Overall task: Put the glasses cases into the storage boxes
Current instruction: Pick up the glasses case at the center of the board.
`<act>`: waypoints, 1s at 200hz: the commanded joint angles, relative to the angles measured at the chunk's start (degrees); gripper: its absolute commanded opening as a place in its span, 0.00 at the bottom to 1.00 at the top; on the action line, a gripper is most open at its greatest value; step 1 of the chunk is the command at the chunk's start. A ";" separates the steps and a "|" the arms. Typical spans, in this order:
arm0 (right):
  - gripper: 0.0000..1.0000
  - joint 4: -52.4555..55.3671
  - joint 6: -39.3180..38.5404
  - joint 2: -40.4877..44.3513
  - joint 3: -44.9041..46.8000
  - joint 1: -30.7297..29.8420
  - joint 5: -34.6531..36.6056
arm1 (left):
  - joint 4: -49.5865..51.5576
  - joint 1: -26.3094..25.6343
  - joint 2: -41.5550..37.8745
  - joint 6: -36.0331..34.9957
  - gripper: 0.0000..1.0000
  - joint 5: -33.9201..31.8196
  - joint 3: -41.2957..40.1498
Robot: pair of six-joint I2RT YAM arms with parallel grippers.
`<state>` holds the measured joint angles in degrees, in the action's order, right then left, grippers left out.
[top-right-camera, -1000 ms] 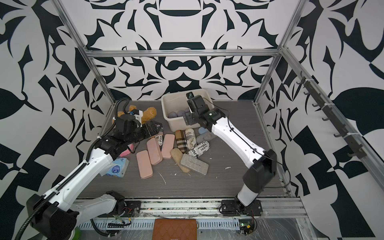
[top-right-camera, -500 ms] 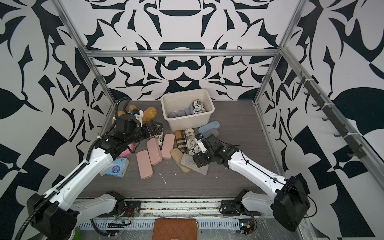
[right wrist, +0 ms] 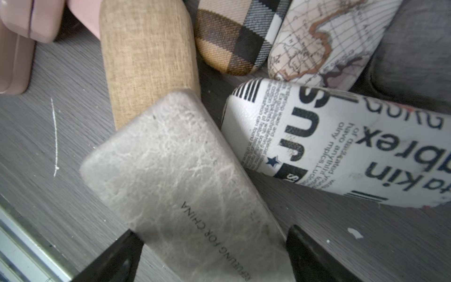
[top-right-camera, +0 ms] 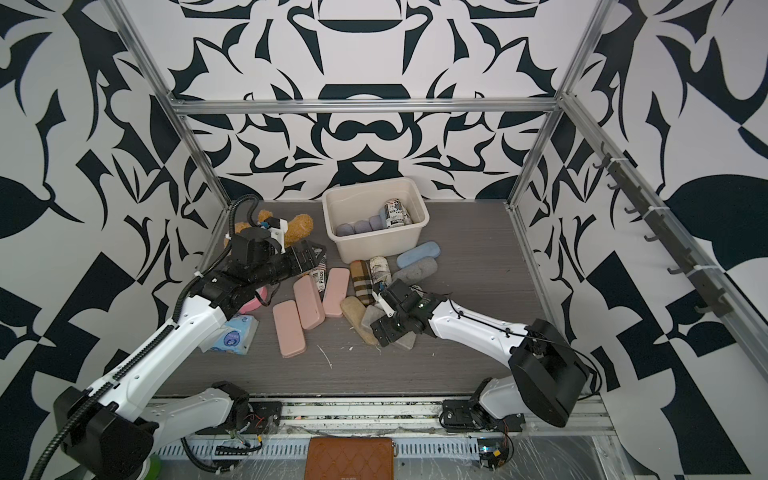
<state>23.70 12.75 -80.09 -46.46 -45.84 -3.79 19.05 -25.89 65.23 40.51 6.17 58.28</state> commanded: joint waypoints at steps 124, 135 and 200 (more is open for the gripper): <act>0.76 -0.38 0.25 -4.41 -1.96 -3.32 0.24 | -1.05 0.05 -0.31 0.03 0.99 1.09 0.81; 0.72 0.23 0.23 -4.16 -2.02 -3.37 0.59 | -1.08 0.05 -0.31 0.01 0.99 1.27 0.83; 0.69 2.53 0.63 3.65 -3.43 -3.37 3.09 | -0.65 0.05 -0.20 -0.43 0.99 1.10 1.50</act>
<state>25.06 12.78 -81.21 -46.98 -48.90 -2.33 18.63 -25.89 65.21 40.49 7.18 58.28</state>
